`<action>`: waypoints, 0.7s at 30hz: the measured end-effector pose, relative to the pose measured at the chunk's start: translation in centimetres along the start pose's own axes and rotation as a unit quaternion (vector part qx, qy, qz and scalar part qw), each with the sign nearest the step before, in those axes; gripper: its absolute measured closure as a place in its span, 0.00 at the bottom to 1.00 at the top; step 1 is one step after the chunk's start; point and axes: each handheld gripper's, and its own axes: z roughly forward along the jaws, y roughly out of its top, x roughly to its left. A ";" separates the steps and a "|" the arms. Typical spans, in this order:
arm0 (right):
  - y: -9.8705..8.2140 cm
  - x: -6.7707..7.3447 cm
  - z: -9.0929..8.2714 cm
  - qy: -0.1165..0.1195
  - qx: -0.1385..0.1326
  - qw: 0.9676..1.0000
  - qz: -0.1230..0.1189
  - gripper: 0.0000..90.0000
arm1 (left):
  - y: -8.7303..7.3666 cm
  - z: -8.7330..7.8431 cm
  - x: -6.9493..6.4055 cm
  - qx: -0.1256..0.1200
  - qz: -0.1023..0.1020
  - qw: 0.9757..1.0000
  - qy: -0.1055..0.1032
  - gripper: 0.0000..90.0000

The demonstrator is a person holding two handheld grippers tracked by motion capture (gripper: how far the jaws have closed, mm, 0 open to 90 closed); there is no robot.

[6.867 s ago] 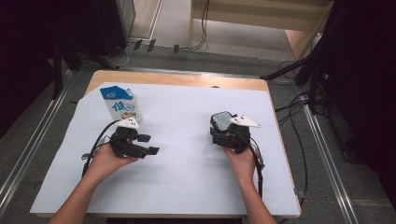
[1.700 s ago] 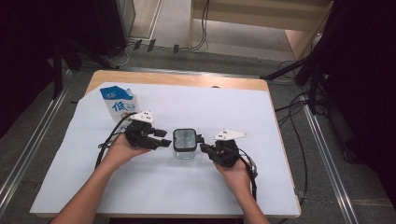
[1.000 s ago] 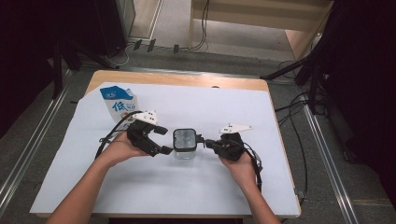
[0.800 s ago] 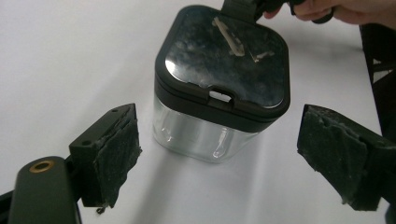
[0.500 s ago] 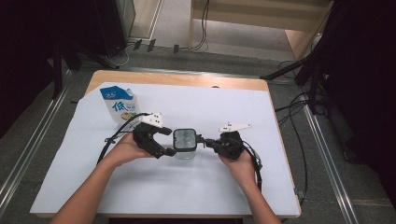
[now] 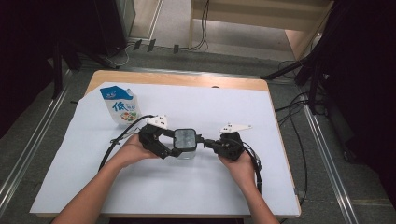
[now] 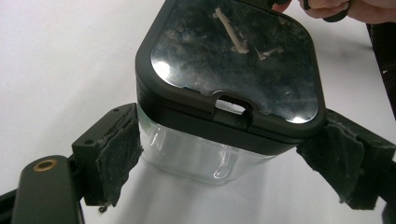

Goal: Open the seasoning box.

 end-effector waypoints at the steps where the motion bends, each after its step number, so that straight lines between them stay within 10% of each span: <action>1: 0.0 0.0 0.0 0.000 0.001 1.000 0.001 1.00 | 0.0 0.0 -0.1 0.002 0.000 1.000 0.002 0.17; 21: 0.1 0.0 0.0 -0.003 0.000 1.000 -0.001 1.00 | 0.6 -1.1 -0.7 -0.006 0.002 1.000 0.016 0.20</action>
